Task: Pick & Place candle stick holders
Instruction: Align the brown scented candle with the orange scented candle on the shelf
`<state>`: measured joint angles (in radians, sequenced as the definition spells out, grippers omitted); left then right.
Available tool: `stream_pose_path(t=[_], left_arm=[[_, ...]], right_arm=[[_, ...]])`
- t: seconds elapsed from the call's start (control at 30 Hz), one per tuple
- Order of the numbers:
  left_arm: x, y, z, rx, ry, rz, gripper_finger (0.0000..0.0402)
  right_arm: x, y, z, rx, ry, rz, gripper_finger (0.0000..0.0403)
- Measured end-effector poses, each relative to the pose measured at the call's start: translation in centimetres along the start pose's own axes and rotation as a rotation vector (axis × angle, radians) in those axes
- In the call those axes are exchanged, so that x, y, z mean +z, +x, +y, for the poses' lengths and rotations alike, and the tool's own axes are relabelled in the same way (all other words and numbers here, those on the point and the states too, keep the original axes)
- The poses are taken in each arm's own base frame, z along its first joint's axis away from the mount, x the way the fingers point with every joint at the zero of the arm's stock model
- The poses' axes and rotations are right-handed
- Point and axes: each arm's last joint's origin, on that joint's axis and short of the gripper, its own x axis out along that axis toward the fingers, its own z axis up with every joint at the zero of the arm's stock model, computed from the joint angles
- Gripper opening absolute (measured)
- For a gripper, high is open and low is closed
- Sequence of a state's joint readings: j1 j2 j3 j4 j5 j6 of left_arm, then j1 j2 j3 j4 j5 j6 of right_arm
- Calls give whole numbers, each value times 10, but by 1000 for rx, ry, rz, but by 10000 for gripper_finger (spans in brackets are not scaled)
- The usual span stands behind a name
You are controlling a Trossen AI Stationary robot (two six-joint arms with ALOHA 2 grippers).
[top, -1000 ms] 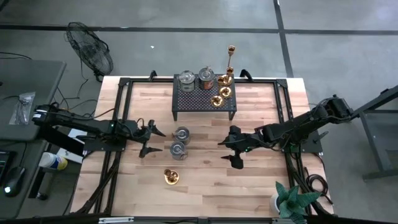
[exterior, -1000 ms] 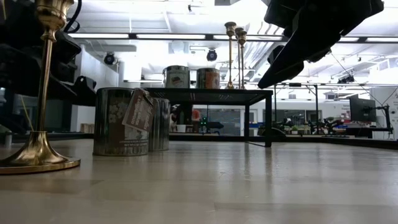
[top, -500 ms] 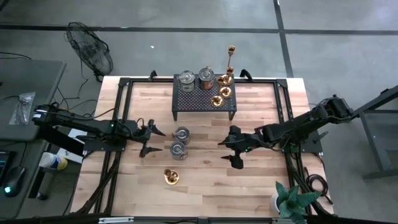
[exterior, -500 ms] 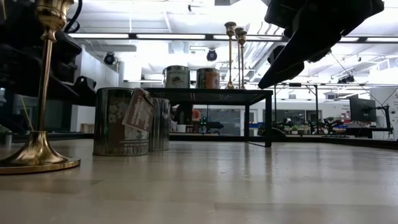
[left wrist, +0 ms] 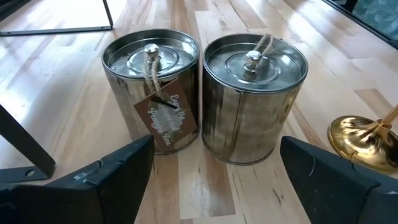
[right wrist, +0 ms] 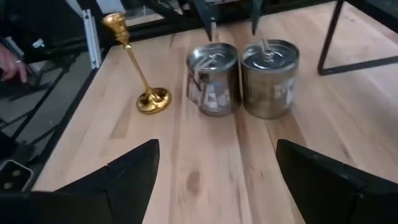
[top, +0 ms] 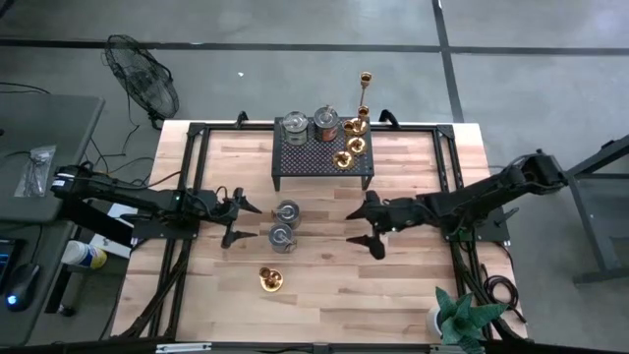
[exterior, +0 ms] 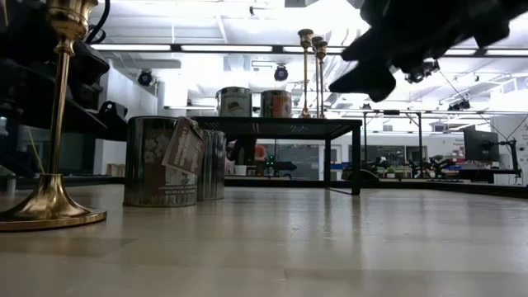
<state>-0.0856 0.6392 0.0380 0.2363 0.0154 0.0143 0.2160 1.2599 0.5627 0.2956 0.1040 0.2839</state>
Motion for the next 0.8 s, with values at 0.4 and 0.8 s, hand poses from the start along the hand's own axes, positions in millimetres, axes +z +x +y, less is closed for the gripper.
stream_pose_path(t=[0.4,0.8], left_arm=[[0,0,1,42,8,0,344],[0,0,3,90,8,2,344]], right_arm=[[-34,-23,-30,-1,47,-258,316],[-61,-47,-49,-8,69,-441,316]])
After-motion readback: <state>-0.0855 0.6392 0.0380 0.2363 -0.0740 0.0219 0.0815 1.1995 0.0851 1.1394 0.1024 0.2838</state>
